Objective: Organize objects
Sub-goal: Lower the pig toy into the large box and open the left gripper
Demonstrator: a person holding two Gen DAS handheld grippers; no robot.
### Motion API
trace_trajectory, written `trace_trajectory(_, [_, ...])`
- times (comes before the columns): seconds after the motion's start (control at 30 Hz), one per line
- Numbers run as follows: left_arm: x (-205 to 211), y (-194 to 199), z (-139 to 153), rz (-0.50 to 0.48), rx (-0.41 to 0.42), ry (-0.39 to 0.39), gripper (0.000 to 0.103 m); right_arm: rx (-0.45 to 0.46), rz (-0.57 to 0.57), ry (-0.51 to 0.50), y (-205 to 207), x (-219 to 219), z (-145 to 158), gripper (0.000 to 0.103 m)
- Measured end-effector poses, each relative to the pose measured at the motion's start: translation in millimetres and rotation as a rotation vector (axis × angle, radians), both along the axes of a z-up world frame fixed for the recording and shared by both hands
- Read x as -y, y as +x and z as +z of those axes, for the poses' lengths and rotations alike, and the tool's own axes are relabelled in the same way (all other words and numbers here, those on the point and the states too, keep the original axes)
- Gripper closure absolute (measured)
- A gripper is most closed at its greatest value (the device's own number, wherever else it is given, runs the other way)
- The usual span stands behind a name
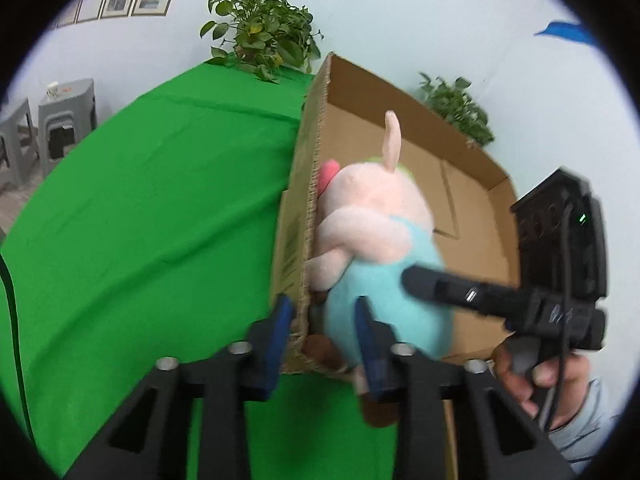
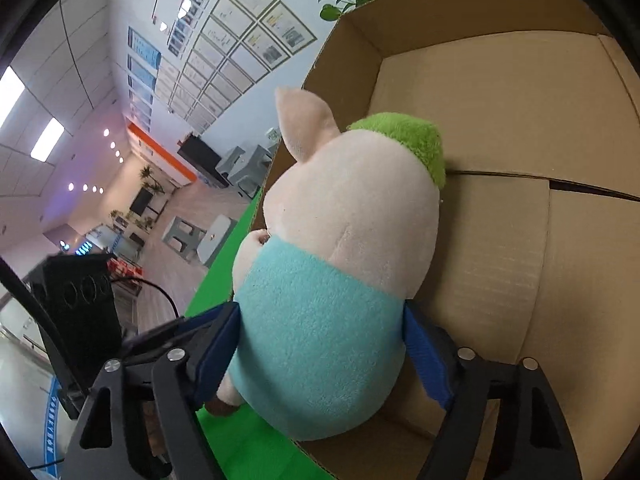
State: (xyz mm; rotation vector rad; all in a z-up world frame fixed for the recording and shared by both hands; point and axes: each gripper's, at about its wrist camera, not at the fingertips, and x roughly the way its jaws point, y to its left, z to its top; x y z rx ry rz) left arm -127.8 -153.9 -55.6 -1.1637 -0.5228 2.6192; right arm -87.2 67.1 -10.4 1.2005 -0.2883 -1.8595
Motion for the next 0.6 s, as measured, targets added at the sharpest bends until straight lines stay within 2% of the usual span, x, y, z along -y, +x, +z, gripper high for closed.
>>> trace_trajectory(0.03, [1,2,0,-0.001,0.004,-0.009,0.090,0.006,-0.006,-0.022,-2,1,-1,0.031])
trace_trajectory(0.07, [1,2,0,-0.005,0.006,-0.007,0.092,0.018,-0.012,-0.043,-4,3,-3,0.032])
trace_trajectory(0.23, [-2,-11,-2,0.000,0.009,-0.040,0.093,0.022,-0.017,-0.037,-5,12,-9,0.030])
trace_trajectory(0.3, [-2,-12,-4,0.002,0.013,-0.038,0.096,0.033,-0.014,-0.031,-18,5,-3,0.019])
trace_trajectory(0.4, [-1,-11,-7,0.001,0.026,-0.043,0.096,0.040,-0.027,0.005,-23,3,1,0.013])
trace_trajectory(0.47, [-3,-11,-7,-0.003,0.026,-0.054,0.096,-0.024,-0.047,0.041,-21,-8,14,0.013])
trace_trajectory(0.6, [-3,-12,-7,-0.008,0.026,-0.067,0.096,-0.205,-0.161,0.076,-7,-76,64,0.005])
